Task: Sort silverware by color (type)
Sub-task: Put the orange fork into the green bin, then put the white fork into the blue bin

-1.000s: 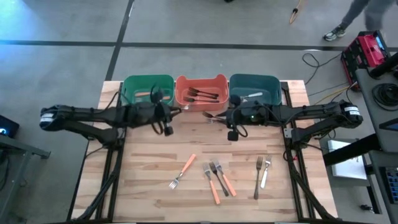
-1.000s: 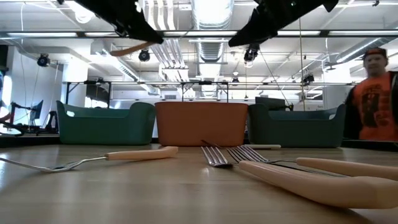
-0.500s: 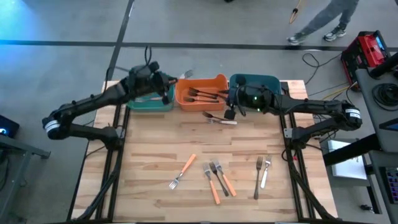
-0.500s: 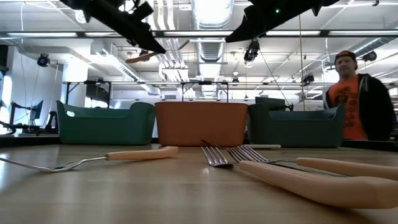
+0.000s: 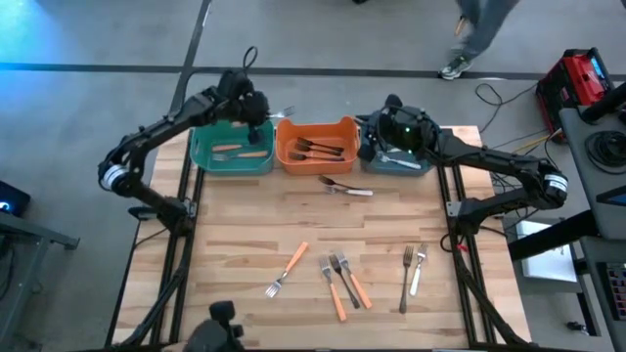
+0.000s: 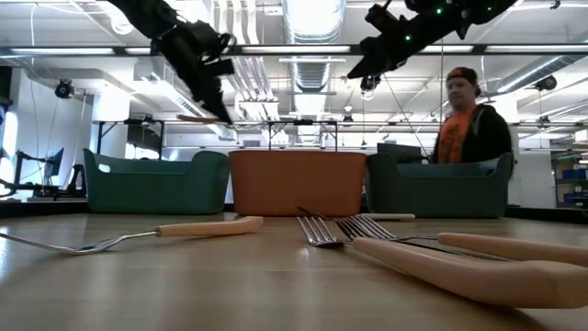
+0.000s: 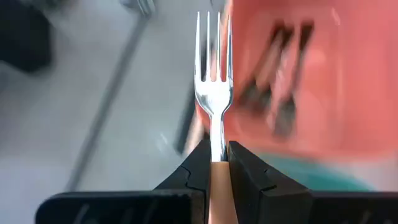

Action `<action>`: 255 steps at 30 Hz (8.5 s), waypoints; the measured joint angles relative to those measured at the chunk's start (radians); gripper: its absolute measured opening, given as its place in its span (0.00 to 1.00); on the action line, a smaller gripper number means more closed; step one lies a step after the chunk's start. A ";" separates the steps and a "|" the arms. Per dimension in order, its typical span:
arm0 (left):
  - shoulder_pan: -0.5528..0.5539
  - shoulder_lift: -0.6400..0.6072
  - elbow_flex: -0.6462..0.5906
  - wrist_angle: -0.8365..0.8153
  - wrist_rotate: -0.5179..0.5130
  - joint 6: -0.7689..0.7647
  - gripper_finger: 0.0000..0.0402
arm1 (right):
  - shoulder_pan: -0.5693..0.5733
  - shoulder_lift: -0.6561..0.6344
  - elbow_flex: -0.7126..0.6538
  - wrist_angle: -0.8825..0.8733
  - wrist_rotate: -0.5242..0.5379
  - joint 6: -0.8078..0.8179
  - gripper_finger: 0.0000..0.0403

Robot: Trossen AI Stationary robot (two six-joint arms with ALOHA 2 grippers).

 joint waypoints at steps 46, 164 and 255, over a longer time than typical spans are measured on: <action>0.061 0.258 -0.001 -0.458 -0.269 0.055 0.06 | -0.011 0.000 0.000 -0.062 -0.005 0.093 0.09; -0.407 -0.608 -0.736 0.895 -0.052 -0.459 0.09 | 0.258 0.397 0.177 -0.650 -0.025 0.272 0.09; -0.407 -0.607 -0.735 0.885 -0.051 -0.456 0.09 | 0.278 0.636 0.175 -0.524 -0.057 0.325 0.33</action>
